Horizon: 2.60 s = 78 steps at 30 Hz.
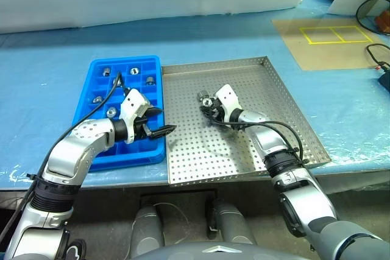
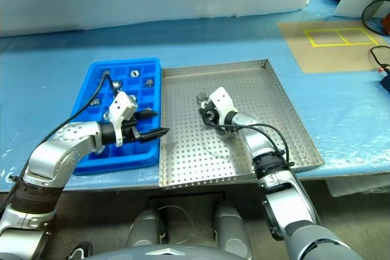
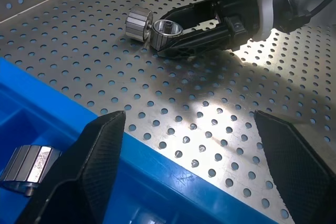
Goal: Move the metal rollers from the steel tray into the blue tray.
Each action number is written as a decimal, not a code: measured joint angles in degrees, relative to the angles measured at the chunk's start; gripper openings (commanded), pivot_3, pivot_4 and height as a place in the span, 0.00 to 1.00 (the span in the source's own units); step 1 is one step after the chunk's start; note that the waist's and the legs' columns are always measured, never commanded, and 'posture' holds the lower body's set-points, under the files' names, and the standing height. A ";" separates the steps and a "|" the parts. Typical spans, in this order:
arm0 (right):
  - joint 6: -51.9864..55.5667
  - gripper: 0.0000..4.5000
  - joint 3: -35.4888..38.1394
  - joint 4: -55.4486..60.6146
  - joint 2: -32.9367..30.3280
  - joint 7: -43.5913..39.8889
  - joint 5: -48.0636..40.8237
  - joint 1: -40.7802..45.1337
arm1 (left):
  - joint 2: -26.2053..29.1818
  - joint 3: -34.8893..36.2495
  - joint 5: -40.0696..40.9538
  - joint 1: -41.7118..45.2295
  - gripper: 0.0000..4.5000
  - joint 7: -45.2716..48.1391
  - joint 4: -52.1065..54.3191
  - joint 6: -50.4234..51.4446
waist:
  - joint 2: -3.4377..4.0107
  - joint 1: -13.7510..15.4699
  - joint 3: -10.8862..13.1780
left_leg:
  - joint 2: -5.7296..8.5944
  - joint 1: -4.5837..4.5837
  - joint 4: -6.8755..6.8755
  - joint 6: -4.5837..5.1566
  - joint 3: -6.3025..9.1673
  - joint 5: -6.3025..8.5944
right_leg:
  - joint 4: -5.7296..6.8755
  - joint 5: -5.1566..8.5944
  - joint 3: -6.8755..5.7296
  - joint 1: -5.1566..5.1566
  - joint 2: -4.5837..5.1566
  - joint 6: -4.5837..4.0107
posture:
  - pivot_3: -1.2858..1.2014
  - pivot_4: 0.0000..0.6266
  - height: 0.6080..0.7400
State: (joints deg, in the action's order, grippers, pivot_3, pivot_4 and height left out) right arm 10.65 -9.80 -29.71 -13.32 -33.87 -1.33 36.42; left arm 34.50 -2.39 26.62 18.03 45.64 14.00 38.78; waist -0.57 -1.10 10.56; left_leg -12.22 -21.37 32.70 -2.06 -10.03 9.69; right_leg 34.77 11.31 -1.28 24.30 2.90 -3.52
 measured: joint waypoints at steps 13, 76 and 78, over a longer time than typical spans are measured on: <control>12.11 0.37 1.25 14.41 -5.87 -15.63 -9.25 0.70 | -4.68 2.12 -5.45 6.04 0.92 -1.44 -9.82 -18.29 | 0.02 0.19 0.02 | 0.02 -0.03 0.04 0.02 0.03 0.00 | -0.01 -0.01 0.00 -0.02 0.00 0.00 | 0.39 0.24 1.00; 29.19 0.37 4.57 30.01 -9.34 -17.06 -21.79 0.54 | -22.32 1.91 -7.78 16.23 0.92 -1.67 -29.14 -31.14 | 0.01 0.22 0.02 | 0.05 -0.07 0.01 0.05 0.01 0.02 | -0.05 -0.02 0.02 0.01 0.03 -0.01 | 0.38 0.24 1.00; 29.19 0.37 4.53 30.01 -9.33 -17.03 -21.73 0.54 | -22.36 1.97 -7.70 16.23 0.92 -1.66 -29.13 -30.82 | 0.01 0.22 0.02 | 0.05 -0.07 0.01 0.05 0.01 0.02 | -0.05 -0.01 0.02 0.01 0.03 -0.01 | 0.38 0.24 1.00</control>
State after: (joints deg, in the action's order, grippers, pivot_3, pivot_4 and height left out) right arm 39.84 -5.27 0.30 -22.65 -50.90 -23.06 36.96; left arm 12.14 -0.42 18.92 34.26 43.98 -15.13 7.96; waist -0.56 -0.88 10.59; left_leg -12.17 -21.45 32.71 -2.00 -10.02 9.70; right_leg 34.72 11.29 -1.26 24.31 2.93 -3.53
